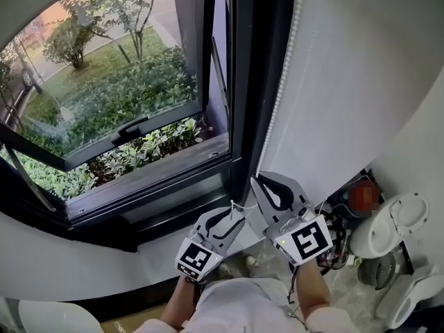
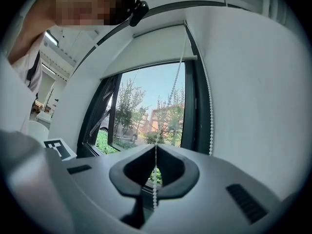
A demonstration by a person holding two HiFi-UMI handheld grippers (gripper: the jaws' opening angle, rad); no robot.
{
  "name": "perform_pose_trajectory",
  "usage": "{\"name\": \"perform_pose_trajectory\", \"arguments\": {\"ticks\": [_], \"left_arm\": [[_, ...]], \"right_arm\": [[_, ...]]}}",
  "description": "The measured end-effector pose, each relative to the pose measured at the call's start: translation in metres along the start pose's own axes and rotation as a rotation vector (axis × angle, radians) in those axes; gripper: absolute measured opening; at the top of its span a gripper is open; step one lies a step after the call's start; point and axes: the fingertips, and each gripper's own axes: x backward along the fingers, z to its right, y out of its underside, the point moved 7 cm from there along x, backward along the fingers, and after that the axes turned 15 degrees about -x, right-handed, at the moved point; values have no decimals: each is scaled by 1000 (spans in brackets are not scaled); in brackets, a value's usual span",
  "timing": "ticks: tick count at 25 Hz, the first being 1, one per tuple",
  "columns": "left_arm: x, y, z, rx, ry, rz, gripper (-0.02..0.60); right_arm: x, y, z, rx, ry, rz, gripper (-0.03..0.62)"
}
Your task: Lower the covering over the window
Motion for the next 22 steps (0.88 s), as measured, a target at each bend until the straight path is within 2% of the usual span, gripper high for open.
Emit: {"name": "perform_pose_trajectory", "arguments": {"ticks": [10, 15, 22], "left_arm": [[12, -85, -32, -88, -17, 204, 153], [7, -119, -44, -140, -4, 234, 152], [-2, -141, -52, -163, -13, 254, 144]], "right_arm": [[0, 3, 1, 4, -6, -3, -2], [1, 5, 3, -24, -8, -2, -3], [2, 11, 4, -78, -8, 9, -5]]}}
